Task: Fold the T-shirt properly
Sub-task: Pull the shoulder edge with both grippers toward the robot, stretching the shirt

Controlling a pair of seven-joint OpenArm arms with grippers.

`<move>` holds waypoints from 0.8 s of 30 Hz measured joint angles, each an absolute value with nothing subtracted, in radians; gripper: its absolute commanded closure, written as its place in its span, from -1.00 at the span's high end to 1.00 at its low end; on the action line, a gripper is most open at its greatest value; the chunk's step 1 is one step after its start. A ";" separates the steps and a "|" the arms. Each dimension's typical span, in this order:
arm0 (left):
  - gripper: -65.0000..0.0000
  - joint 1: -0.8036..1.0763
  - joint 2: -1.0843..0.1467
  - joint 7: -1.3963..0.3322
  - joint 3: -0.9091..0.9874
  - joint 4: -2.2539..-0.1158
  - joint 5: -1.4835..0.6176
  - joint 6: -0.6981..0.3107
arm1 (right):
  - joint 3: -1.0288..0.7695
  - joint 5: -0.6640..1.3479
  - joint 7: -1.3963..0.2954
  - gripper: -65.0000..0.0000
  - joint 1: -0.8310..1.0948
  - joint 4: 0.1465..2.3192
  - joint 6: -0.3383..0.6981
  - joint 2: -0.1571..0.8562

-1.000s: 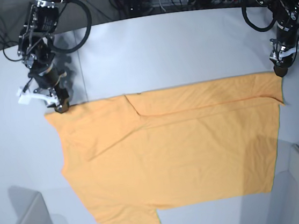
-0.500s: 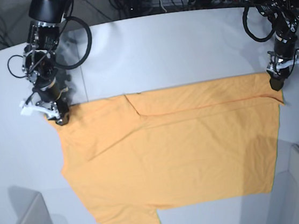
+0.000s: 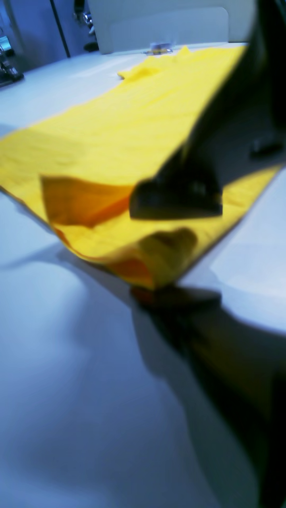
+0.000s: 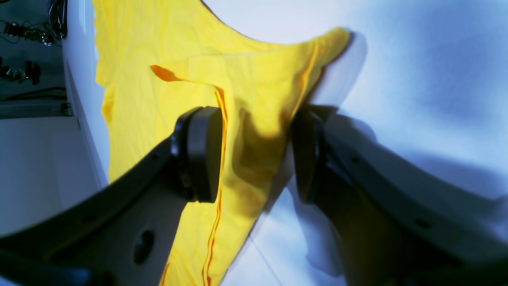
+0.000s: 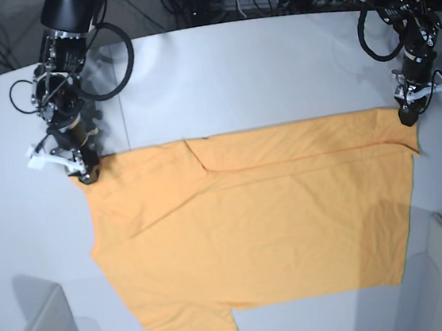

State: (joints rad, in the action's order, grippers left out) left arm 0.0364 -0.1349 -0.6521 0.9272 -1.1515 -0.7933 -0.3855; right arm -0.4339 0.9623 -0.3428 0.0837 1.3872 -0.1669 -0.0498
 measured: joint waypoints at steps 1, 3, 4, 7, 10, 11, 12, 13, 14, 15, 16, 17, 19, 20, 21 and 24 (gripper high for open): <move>-0.71 0.037 -0.134 -0.659 0.925 -1.151 -0.780 -0.385 | -0.434 0.962 -0.342 -0.19 0.084 1.387 -0.167 -0.050; -1.00 0.036 -0.136 -0.670 0.922 -1.152 -0.762 -0.383 | -0.434 0.963 -0.334 -0.45 0.082 1.370 -0.162 -0.049; -1.00 0.036 -0.136 -0.669 0.922 -1.152 -0.759 -0.382 | -0.435 0.963 -0.327 -0.74 0.080 1.356 -0.156 -0.049; -1.00 0.036 -0.137 -0.673 0.921 -1.152 -0.760 -0.382 | -0.432 0.939 -0.344 -1.00 0.072 1.346 -0.166 -0.041; -1.00 0.035 -0.155 -0.692 0.919 -1.150 -0.775 -0.377 | -0.430 0.947 -0.356 -1.00 0.070 1.343 -0.164 -0.027; -1.00 0.033 -0.155 -0.693 0.919 -1.152 -0.775 -0.375 | -0.430 0.947 -0.355 -1.00 0.067 1.341 -0.164 -0.024; -1.00 0.031 -0.155 -0.693 0.919 -1.153 -0.775 -0.374 | -0.430 0.947 -0.355 -1.00 0.065 1.340 -0.165 -0.023; -1.00 0.030 -0.155 -0.693 0.919 -1.152 -0.774 -0.371 | -0.430 0.949 -0.356 -1.00 0.065 1.345 -0.166 -0.023; -1.00 0.030 -0.155 -0.692 0.915 -1.155 -0.775 -0.370 | -0.430 0.954 -0.363 -1.00 0.068 1.356 -0.177 -0.023; -1.00 0.031 -0.154 -0.693 0.911 -1.166 -0.773 -0.364 | -0.430 0.950 -0.369 -1.00 0.071 1.372 -0.189 -0.023; -1.00 0.031 -0.152 -0.703 0.906 -1.185 -0.765 -0.346 | -0.430 0.942 -0.382 -1.00 0.073 1.393 -0.213 -0.025; -1.00 0.030 -0.150 -0.722 0.901 -1.210 -0.758 -0.321 | -0.430 0.942 -0.398 -1.00 0.076 1.418 -0.250 -0.025; -1.00 0.028 -0.147 -0.730 0.898 -1.251 -0.748 -0.266 | -0.430 0.942 -0.452 -1.00 0.057 1.462 -0.334 -0.025; -1.00 0.033 -0.147 -0.730 0.889 -1.271 -0.749 -0.260 | -0.431 0.941 -0.468 -1.00 0.040 1.478 -0.350 -0.025; -1.00 0.033 -0.147 -0.730 0.877 -1.291 -0.748 -0.259 | -0.432 0.943 -0.479 -1.00 0.024 1.489 -0.354 -0.025; -1.00 0.019 -0.156 -0.757 0.838 -1.348 -0.751 -0.261 | -0.432 0.945 -0.483 -1.00 -0.010 1.500 -0.352 -0.025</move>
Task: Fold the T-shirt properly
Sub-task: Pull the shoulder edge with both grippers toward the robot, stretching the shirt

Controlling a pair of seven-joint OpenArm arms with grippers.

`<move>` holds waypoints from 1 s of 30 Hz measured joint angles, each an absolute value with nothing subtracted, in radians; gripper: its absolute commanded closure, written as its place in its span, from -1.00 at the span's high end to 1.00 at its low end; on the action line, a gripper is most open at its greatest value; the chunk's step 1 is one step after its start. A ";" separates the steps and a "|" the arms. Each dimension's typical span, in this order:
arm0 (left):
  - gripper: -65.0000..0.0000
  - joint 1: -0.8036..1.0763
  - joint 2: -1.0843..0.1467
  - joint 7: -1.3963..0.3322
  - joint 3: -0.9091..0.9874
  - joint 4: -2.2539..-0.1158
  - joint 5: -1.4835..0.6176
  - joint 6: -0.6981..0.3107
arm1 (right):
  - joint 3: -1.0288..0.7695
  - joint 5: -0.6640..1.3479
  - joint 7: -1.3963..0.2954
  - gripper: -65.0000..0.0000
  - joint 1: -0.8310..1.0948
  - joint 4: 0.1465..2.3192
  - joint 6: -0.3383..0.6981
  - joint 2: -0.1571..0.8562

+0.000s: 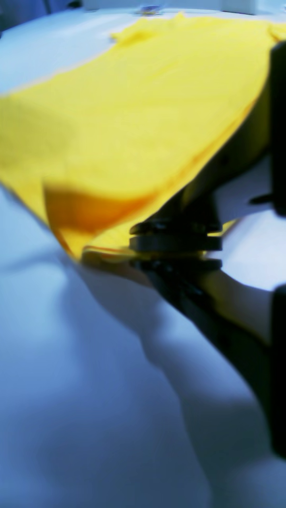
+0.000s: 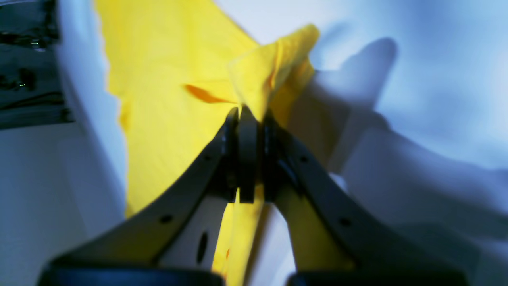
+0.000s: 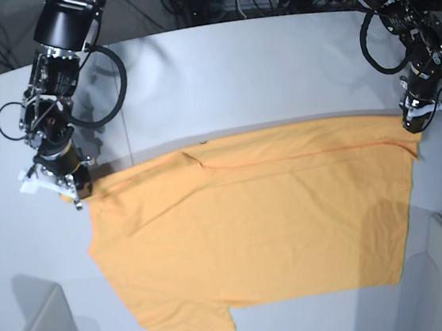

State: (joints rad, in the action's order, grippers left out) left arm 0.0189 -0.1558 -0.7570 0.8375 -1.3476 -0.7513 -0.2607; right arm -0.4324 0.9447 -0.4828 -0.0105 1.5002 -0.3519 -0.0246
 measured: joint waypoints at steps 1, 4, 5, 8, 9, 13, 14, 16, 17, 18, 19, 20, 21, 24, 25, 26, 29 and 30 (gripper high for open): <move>-1.00 0.013 -0.163 -0.792 0.834 -1.362 -0.757 -0.263 | -0.432 0.945 -0.483 -1.00 -0.007 1.502 -0.352 -0.025; -1.00 0.029 -0.170 -0.852 0.866 -1.388 -0.761 -0.265 | -0.435 0.943 -0.484 -1.00 0.058 1.531 -0.352 -0.025; -1.00 0.055 -0.170 -0.859 0.878 -1.388 -0.760 -0.266 | -0.436 0.943 -0.488 -1.00 0.088 1.546 -0.353 -0.025; -1.00 0.136 -0.164 -0.877 0.892 -1.378 -0.743 -0.262 | -0.437 0.943 -0.491 -1.00 0.135 1.569 -0.356 -0.025; -1.00 0.151 -0.161 -0.873 0.892 -1.378 -0.748 -0.265 | -0.437 0.942 -0.490 -1.00 0.138 1.569 -0.357 -0.025; -1.00 0.191 -0.170 -0.863 0.890 -1.385 -0.757 -0.266 | -0.434 0.951 -0.488 -1.00 0.180 1.576 -0.348 -0.014; -1.00 0.208 -0.170 -0.855 0.893 -1.384 -0.768 -0.269 | -0.434 0.950 -0.492 -1.00 0.199 1.576 -0.352 -0.011; -1.00 0.231 -0.169 -0.860 0.894 -1.406 -0.761 -0.276 | -0.434 0.946 -0.487 -1.00 0.229 1.586 -0.354 -0.014; -1.00 0.247 -0.169 -0.863 0.892 -1.422 -0.760 -0.276 | -0.434 0.947 -0.487 -1.00 0.245 1.598 -0.354 -0.014; -1.00 0.272 -0.169 -0.865 0.892 -1.442 -0.764 -0.276 | -0.434 0.955 -0.488 -1.00 0.270 1.623 -0.350 -0.014; -1.00 0.296 -0.169 -0.866 0.892 -1.461 -0.763 -0.277 | -0.434 0.958 -0.491 -1.00 0.294 1.643 -0.348 -0.014; -1.00 0.308 -0.168 -0.878 0.894 -1.478 -0.756 -0.272 | -0.434 0.953 -0.494 -1.00 0.307 1.655 -0.355 -0.014; -1.00 0.318 -0.166 -0.880 0.895 -1.499 -0.745 -0.262 | -0.434 0.951 -0.496 -1.00 0.321 1.672 -0.357 -0.016; -1.00 0.340 -0.167 -0.875 0.896 -1.546 -0.759 -0.269 | -0.435 0.957 -0.495 -1.00 0.355 1.717 -0.354 -0.015; -1.00 0.350 -0.167 -0.872 0.896 -1.553 -0.760 -0.269 | -0.435 0.956 -0.495 -1.00 0.371 1.732 -0.353 -0.016; -1.00 0.360 -0.167 -0.873 0.900 -1.553 -0.760 -0.270 | -0.434 0.958 -0.495 -1.00 0.388 1.746 -0.352 -0.017; -1.00 0.383 -0.159 -0.881 0.947 -1.555 -0.764 -0.278 | -0.434 0.960 -0.498 -1.00 0.417 1.771 -0.352 -0.023; -1.00 0.386 -0.158 -0.880 0.962 -1.559 -0.764 -0.276 | -0.434 0.962 -0.498 -1.00 0.427 1.782 -0.350 -0.033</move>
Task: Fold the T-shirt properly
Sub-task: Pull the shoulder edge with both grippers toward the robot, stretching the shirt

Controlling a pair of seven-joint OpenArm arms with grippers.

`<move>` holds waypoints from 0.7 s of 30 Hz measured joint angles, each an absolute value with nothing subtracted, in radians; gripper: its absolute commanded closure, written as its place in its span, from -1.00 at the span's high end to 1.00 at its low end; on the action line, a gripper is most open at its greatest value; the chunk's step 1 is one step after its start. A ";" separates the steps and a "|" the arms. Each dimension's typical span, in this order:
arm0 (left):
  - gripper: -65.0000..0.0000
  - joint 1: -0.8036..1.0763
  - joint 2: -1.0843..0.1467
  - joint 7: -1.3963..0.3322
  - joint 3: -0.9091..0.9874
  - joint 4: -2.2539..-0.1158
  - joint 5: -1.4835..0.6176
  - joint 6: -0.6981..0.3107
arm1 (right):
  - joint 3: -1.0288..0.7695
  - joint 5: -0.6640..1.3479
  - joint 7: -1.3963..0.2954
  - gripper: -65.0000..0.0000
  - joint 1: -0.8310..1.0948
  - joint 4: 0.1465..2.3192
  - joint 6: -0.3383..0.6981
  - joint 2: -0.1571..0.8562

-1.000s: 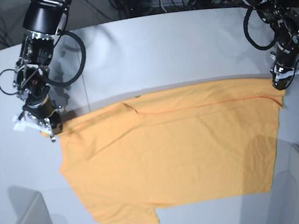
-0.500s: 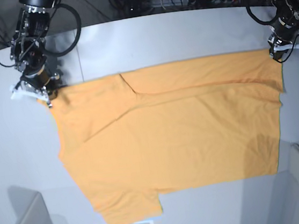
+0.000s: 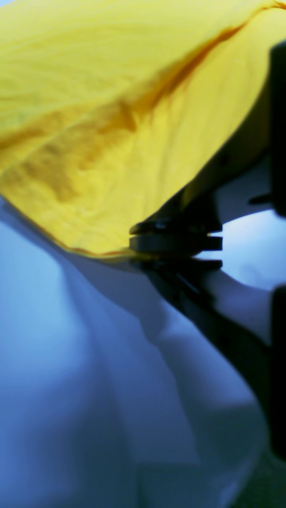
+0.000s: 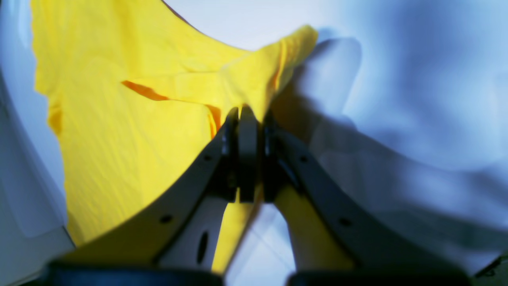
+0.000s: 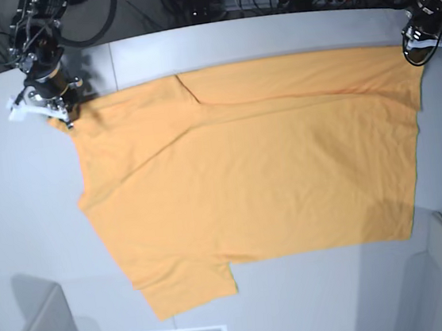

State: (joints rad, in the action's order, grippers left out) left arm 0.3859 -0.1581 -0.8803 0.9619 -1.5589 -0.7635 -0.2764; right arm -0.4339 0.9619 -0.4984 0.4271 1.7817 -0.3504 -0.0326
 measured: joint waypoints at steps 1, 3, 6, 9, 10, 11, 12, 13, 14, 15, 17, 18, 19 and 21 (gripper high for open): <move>-1.00 0.397 -0.159 -0.880 0.973 -1.565 -0.764 -0.278 | -0.434 0.962 -0.498 -1.00 0.444 1.796 -0.349 -0.043; -1.00 0.416 -0.161 -0.881 0.979 -1.568 -0.763 -0.277 | -0.434 0.962 -0.501 -1.00 0.477 1.815 -0.352 -0.053; -1.00 0.424 -0.158 -0.883 0.980 -1.589 -0.761 -0.276 | -0.434 0.962 -0.502 -1.00 0.478 1.832 -0.353 -0.053; -1.00 0.442 -0.159 -0.882 0.985 -1.593 -0.768 -0.277 | -0.434 0.962 -0.499 -1.00 0.497 1.838 -0.350 -0.052; -1.00 0.445 -0.158 -0.884 0.985 -1.590 -0.764 -0.276 | -0.434 0.962 -0.498 -1.00 0.507 1.839 -0.350 -0.053; -1.00 0.451 -0.158 -0.884 0.984 -1.590 -0.764 -0.277 | -0.434 0.962 -0.498 -1.00 0.520 1.840 -0.350 -0.056; -1.00 0.455 -0.160 -0.882 0.985 -1.591 -0.764 -0.277 | -0.434 0.962 -0.498 -1.00 0.528 1.840 -0.350 -0.058; -1.00 0.458 -0.162 -0.880 0.985 -1.593 -0.764 -0.276 | -0.434 0.962 -0.499 -1.00 0.530 1.840 -0.351 -0.059; -1.00 0.461 -0.161 -0.879 0.985 -1.593 -0.764 -0.277 | -0.434 0.963 -0.498 -1.00 0.537 1.840 -0.349 -0.058; -1.00 0.466 -0.160 -0.880 0.985 -1.593 -0.765 -0.277 | -0.434 0.962 -0.497 -1.00 0.543 1.841 -0.348 -0.057; -1.00 0.469 -0.155 -0.883 0.982 -1.593 -0.764 -0.277 | -0.434 0.962 -0.476 -1.00 0.559 1.841 -0.349 -0.056; -1.00 0.471 -0.155 -0.885 0.980 -1.594 -0.764 -0.276 | -0.434 0.962 -0.464 -1.00 0.566 1.841 -0.349 -0.058; -1.00 0.471 -0.155 -0.884 0.980 -1.599 -0.764 -0.277 | -0.434 0.963 -0.452 -1.00 0.574 1.841 -0.349 -0.058; -1.00 0.477 -0.156 -0.884 0.981 -1.605 -0.765 -0.278 | -0.434 0.965 -0.452 -1.00 0.587 1.842 -0.349 -0.057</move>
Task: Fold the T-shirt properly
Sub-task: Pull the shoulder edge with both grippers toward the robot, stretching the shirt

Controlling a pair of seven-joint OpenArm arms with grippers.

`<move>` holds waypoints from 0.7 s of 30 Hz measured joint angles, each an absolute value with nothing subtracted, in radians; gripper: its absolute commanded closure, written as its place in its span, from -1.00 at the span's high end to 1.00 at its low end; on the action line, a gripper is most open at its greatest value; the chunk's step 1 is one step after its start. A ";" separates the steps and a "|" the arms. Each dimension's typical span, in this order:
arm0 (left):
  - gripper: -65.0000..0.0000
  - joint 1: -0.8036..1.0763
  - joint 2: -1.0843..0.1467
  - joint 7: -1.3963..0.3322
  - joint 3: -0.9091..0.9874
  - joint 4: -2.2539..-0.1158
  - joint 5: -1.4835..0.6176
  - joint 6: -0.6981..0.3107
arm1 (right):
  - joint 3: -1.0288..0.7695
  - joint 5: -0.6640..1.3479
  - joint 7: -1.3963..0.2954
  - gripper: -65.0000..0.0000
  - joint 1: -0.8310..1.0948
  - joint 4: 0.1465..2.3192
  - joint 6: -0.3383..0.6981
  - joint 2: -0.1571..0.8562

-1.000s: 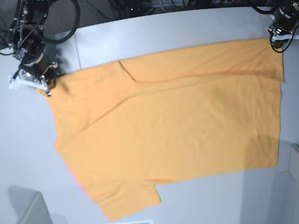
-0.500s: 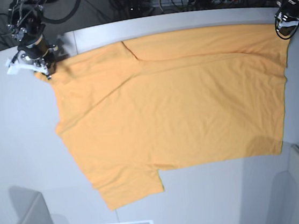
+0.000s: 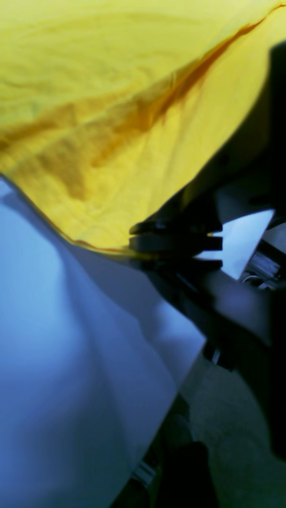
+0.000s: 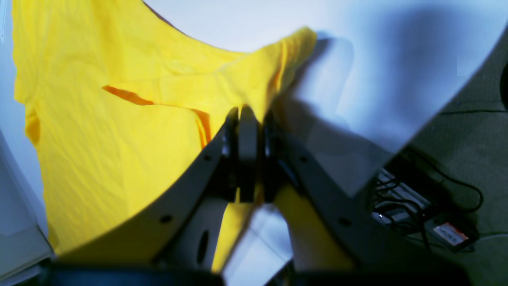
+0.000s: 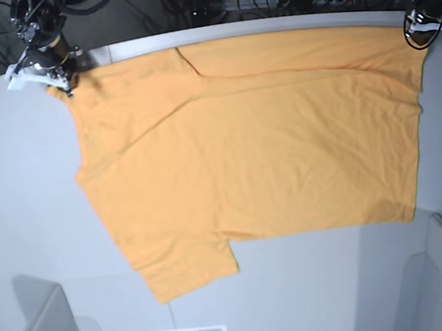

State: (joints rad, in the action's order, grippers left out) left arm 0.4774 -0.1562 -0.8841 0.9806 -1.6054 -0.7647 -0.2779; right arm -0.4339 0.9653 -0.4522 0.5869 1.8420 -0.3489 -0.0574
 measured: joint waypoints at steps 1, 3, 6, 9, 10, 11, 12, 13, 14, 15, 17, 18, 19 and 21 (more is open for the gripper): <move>-1.00 0.481 -0.155 -0.883 0.981 -1.607 -0.770 -0.278 | -0.434 0.965 -0.451 -1.00 0.590 1.842 -0.349 -0.056; -1.00 0.492 -0.155 -0.886 0.980 -1.612 -0.767 -0.278 | -0.434 0.965 -0.446 -1.00 0.594 1.845 -0.349 -0.053; -1.00 0.506 -0.157 -0.883 0.980 -1.627 -0.769 -0.278 | -0.431 0.966 -0.445 -1.00 0.598 1.846 -0.348 -0.055; -1.00 0.522 -0.155 -0.884 0.979 -1.628 -0.770 -0.278 | -0.431 0.966 -0.445 -1.00 0.602 1.846 -0.349 -0.055; -1.00 0.526 -0.155 -0.888 0.978 -1.627 -0.767 -0.278 | -0.431 0.965 -0.445 -1.00 0.602 1.846 -0.349 -0.055; -1.00 0.527 -0.155 -0.887 0.978 -1.627 -0.767 -0.277 | -0.431 0.965 -0.445 -1.00 0.603 1.846 -0.349 -0.055; -1.00 0.532 -0.156 -0.885 0.979 -1.627 -0.768 -0.278 | -0.431 0.965 -0.445 -1.00 0.605 1.846 -0.349 -0.055; -1.00 0.536 -0.155 -0.883 0.979 -1.627 -0.768 -0.278 | -0.431 0.965 -0.445 -1.00 0.606 1.846 -0.349 -0.055; -1.00 0.538 -0.154 -0.884 0.979 -1.627 -0.768 -0.278 | -0.431 0.965 -0.446 -1.00 0.605 1.846 -0.349 -0.055; -1.00 0.538 -0.153 -0.884 0.980 -1.627 -0.768 -0.278 | -0.431 0.965 -0.445 -1.00 0.605 1.846 -0.349 -0.055; -1.00 0.538 -0.153 -0.884 0.980 -1.627 -0.768 -0.278 | -0.431 0.965 -0.445 -1.00 0.604 1.846 -0.348 -0.055; -1.00 0.538 -0.153 -0.883 0.980 -1.627 -0.768 -0.278 | -0.431 0.965 -0.446 -1.00 0.605 1.846 -0.349 -0.055; -1.00 0.538 -0.152 -0.884 0.980 -1.627 -0.768 -0.278 | -0.431 0.965 -0.445 -1.00 0.608 1.846 -0.349 -0.055; -1.00 0.538 -0.152 -0.884 0.980 -1.627 -0.768 -0.278 | -0.430 0.966 -0.446 -1.00 0.617 1.847 -0.348 -0.052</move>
State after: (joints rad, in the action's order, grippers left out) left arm 0.5385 -0.1520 -0.8841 0.9802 -1.6268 -0.7677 -0.2775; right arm -0.4301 0.9657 -0.4458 0.6174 1.8465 -0.3485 -0.0521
